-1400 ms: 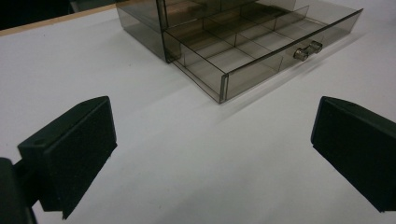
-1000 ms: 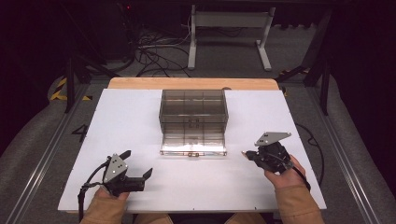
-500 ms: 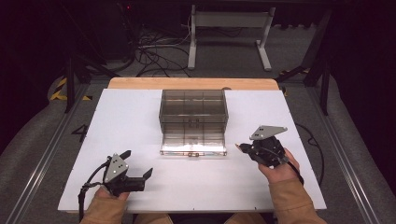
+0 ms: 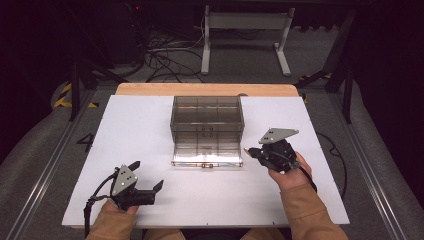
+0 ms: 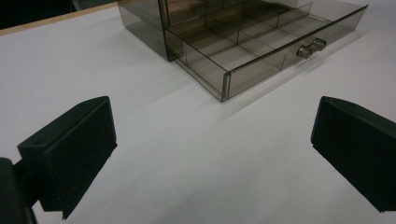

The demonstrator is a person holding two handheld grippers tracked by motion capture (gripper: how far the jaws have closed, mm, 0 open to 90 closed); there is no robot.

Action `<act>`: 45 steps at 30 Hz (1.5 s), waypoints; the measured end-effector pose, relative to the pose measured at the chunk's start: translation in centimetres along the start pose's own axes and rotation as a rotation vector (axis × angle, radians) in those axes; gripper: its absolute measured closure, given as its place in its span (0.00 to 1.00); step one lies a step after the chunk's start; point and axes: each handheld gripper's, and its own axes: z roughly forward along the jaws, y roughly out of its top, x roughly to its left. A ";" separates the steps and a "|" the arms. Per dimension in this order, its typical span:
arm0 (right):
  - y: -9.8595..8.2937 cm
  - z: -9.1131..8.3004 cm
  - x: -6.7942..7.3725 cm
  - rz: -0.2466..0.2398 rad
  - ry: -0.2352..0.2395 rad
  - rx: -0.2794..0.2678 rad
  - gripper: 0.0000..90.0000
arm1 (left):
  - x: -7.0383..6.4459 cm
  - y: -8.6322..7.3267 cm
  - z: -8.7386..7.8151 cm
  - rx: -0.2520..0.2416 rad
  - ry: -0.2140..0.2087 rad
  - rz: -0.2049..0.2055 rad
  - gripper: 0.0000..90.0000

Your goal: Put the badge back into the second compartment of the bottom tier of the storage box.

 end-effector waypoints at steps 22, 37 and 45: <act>2.8 2.6 1.4 -0.043 0.043 -0.068 0.99 | 0.0 0.0 0.0 0.000 -0.001 -0.001 0.01; 4.2 4.8 2.5 -0.052 0.117 -0.082 0.99 | 0.0 0.0 0.0 -0.001 0.000 0.001 0.01; 4.8 5.7 3.1 -0.065 0.123 -0.081 0.99 | 0.0 0.0 0.0 -0.001 0.001 0.001 0.01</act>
